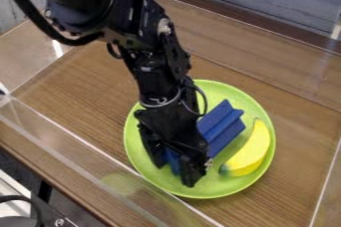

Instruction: Remove the blue object from inside the green plate and put it on the table

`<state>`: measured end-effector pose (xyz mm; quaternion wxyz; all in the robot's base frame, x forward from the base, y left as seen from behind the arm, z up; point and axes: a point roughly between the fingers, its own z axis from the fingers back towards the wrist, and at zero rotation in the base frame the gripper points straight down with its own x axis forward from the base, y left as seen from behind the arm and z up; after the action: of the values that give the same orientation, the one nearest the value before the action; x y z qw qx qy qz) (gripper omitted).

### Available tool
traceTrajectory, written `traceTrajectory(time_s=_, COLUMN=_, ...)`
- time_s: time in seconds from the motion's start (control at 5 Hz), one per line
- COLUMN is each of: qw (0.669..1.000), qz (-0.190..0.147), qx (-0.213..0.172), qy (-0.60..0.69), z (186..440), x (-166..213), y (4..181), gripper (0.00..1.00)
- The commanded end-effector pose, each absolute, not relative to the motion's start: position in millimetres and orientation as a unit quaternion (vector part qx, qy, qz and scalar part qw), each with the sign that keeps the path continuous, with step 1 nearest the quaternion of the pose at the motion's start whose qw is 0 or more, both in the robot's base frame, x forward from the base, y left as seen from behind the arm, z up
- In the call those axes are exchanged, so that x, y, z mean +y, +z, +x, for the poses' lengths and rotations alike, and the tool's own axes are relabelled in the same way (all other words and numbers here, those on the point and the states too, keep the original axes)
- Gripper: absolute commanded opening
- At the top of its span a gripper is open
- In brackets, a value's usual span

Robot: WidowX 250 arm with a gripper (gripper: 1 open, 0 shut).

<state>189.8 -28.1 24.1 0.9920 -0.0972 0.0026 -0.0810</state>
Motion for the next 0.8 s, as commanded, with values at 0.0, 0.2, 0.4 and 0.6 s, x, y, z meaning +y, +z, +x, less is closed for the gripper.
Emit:
traceTrajectory(time_s=0.0, qw=0.992, qz=-0.093, qx=-0.004, qy=-0.086, z=198.1, x=-30.4, y=31.6, gripper=0.0)
traceTrajectory(time_s=0.2, qw=0.992, qz=-0.092, qx=-0.005, qy=-0.085, z=205.2, x=-32.1, y=36.5, gripper=0.0)
traceTrajectory(time_s=0.4, qw=0.993, qz=-0.091, qx=-0.006, qy=-0.078, z=208.4, x=-37.2, y=38.1, gripper=0.0)
traceTrajectory(time_s=0.6, qw=0.993, qz=-0.089, qx=-0.007, qy=-0.072, z=215.6, x=-38.2, y=38.4, gripper=0.0)
